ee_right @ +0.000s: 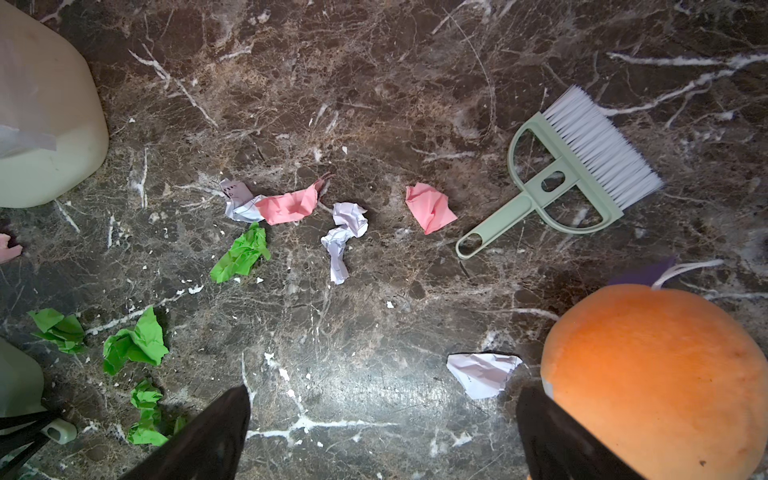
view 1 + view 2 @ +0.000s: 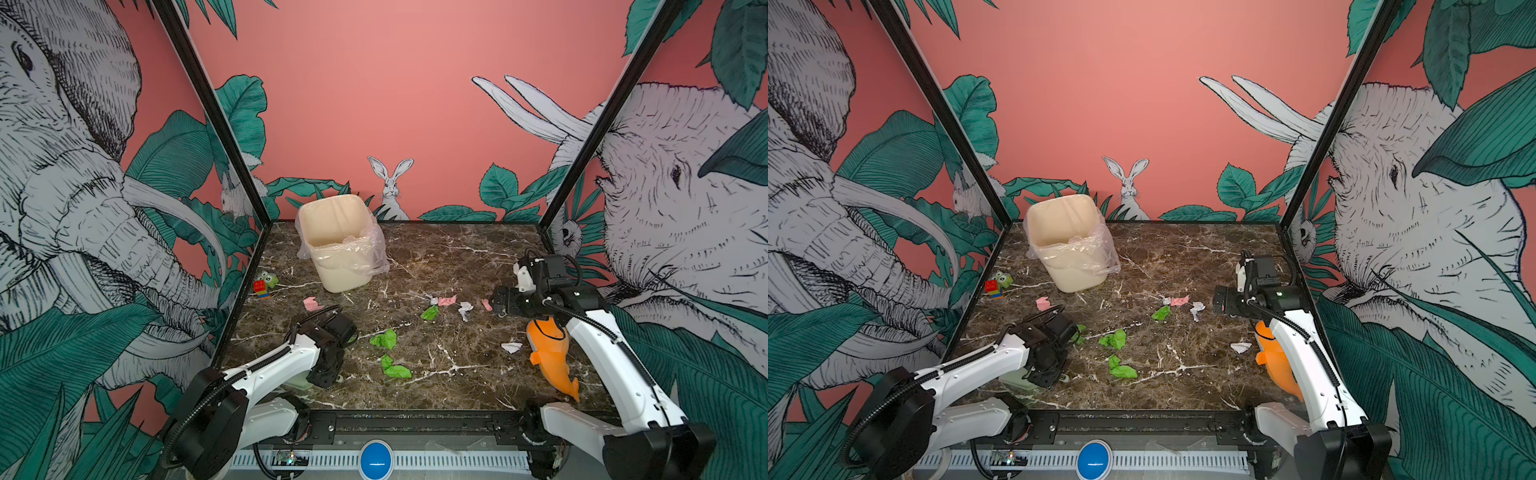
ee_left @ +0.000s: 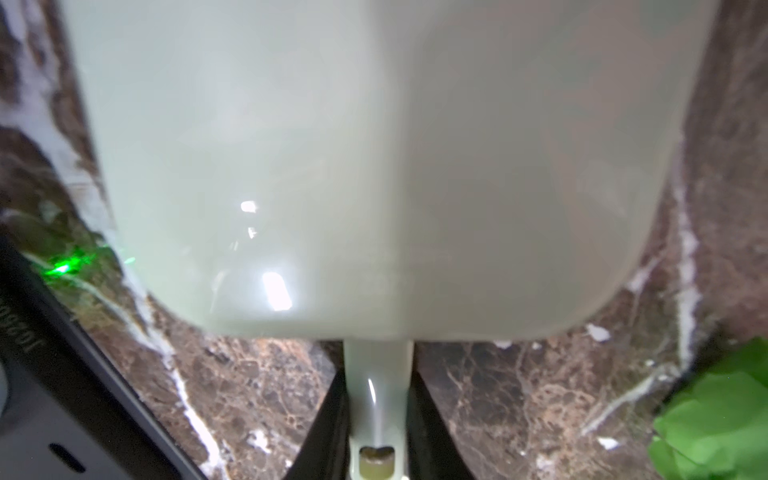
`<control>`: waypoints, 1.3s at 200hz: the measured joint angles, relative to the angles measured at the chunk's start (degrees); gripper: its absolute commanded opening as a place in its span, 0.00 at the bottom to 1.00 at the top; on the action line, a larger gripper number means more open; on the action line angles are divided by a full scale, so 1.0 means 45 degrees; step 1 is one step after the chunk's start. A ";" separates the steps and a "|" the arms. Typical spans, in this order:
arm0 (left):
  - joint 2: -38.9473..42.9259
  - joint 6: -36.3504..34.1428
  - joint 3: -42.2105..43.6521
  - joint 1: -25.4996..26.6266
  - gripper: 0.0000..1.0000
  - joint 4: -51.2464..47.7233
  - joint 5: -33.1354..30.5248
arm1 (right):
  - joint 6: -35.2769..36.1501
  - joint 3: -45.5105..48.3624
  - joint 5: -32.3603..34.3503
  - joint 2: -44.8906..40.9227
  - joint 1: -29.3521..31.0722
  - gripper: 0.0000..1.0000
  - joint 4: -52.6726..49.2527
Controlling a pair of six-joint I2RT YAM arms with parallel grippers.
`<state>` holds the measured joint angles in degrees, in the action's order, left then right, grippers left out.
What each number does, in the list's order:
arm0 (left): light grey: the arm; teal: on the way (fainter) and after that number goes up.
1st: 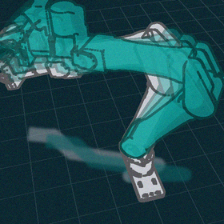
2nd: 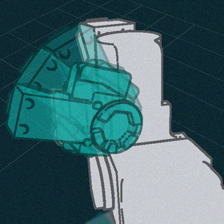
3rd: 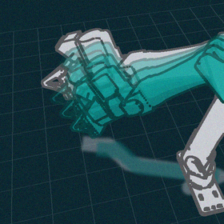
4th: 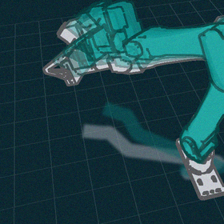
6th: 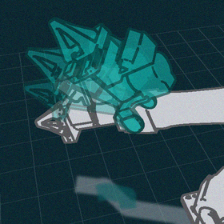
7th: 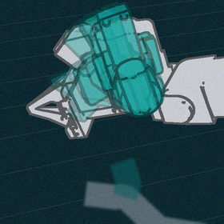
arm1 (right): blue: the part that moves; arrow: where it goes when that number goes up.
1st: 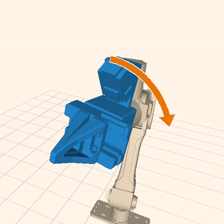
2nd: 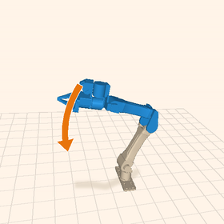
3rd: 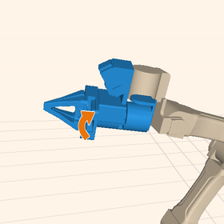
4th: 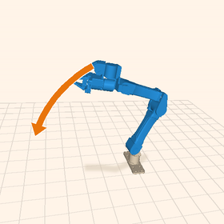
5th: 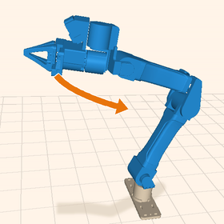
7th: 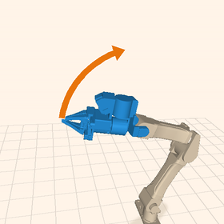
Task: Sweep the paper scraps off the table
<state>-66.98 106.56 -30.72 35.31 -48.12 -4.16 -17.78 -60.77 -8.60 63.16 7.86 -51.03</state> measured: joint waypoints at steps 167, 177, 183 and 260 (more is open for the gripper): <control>0.1477 -0.9364 -0.6115 0.0476 0.01 -0.4891 0.2118 | 0.0369 0.0355 -0.1535 0.0015 0.0000 0.99 0.0597; 0.1355 -1.0146 -0.6756 0.1030 0.01 -0.5134 0.2157 | 0.0452 0.0355 -0.1758 0.0053 0.0049 0.99 0.0641; 0.1253 -1.0656 -0.7072 0.1428 0.00 -0.5183 0.2220 | 0.0500 0.0355 -0.1899 0.0097 0.0102 0.99 0.0690; -0.0695 -1.5101 -0.8058 0.5770 0.00 -0.4085 0.3551 | 0.0612 0.0393 -0.4862 0.0549 0.2064 0.99 0.2215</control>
<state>-70.11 38.61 -66.98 61.28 -66.50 11.81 -15.03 -59.00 -30.48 65.63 17.15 -41.06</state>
